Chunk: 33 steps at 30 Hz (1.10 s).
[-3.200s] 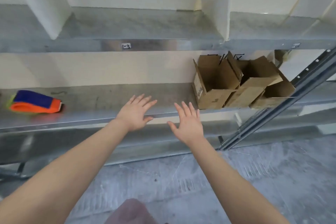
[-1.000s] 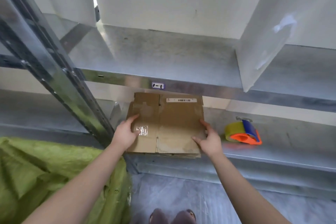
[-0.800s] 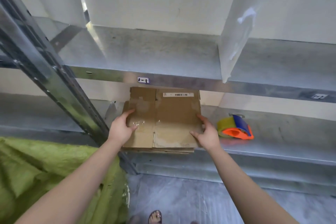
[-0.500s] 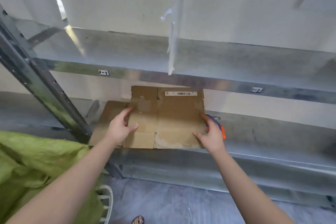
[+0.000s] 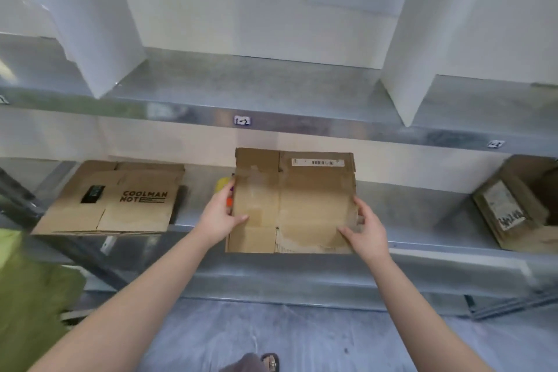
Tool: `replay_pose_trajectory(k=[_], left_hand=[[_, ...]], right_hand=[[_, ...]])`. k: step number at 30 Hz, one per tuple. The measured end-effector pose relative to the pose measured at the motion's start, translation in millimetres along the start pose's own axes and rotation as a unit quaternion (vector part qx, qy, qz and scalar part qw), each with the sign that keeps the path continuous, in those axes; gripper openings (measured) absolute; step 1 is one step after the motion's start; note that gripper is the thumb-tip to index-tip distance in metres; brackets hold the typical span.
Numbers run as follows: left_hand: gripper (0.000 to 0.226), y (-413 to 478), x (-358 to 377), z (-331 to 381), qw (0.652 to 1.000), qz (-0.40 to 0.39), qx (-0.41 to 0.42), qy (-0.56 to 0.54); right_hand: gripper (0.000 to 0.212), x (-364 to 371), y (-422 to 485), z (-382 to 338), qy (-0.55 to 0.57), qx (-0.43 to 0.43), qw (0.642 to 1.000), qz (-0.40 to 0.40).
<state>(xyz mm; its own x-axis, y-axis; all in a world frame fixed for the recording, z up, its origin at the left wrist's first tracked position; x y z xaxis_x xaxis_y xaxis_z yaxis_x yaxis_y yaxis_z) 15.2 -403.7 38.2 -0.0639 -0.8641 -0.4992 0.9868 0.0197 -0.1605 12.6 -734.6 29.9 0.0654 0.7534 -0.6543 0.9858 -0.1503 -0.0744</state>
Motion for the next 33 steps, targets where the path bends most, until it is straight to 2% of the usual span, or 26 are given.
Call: replay_pose_trajectory(k=[5, 11, 16, 21, 25, 27, 30, 33], left_hand=[[0.099, 30, 59, 32, 0.999, -0.046, 0.016, -0.018], [0.106, 60, 108, 45, 0.995, -0.094, -0.008, -0.012], [0.107, 67, 143, 64, 0.992, -0.110, -0.041, -0.046], [0.090, 67, 164, 73, 0.996, -0.079, -0.039, -0.026], [0.102, 56, 173, 79, 0.999, -0.029, 0.001, -0.015], [0.104, 52, 177, 82, 1.000, -0.008, 0.010, -0.006], [0.105, 50, 183, 83, 0.999, 0.015, 0.006, -0.028], [0.101, 46, 189, 88, 0.994, 0.006, -0.025, -0.102]], right_hand=[[0.096, -35, 32, 39, 0.017, 0.057, 0.998, 0.022], [0.076, -56, 47, 78, 0.082, 0.114, 0.989, 0.039], [0.078, -73, 63, 107, 0.136, 0.133, 0.982, 0.008], [0.088, -92, 77, 125, 0.121, 0.114, 0.986, -0.023], [0.096, -105, 87, 134, 0.090, 0.061, 0.993, -0.051], [0.090, -112, 91, 134, 0.089, 0.048, 0.994, -0.051], [0.068, -123, 98, 133, 0.078, 0.043, 0.996, -0.021], [0.068, -126, 101, 131, 0.083, 0.043, 0.995, -0.037]])
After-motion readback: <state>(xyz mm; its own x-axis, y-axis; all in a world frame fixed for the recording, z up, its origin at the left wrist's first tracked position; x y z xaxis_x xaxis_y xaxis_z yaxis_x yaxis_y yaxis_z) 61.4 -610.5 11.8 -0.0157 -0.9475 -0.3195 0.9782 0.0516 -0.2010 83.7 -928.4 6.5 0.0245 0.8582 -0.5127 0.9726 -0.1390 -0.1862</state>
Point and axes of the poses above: each hand's wrist, its own y-axis towards the middle knuckle, its own x-axis out of the palm, z = x × y, the point moved 2 cm from there along y, towards the middle knuckle, and after that the axes turned 1 degree about -z, right-handed, at the moved point
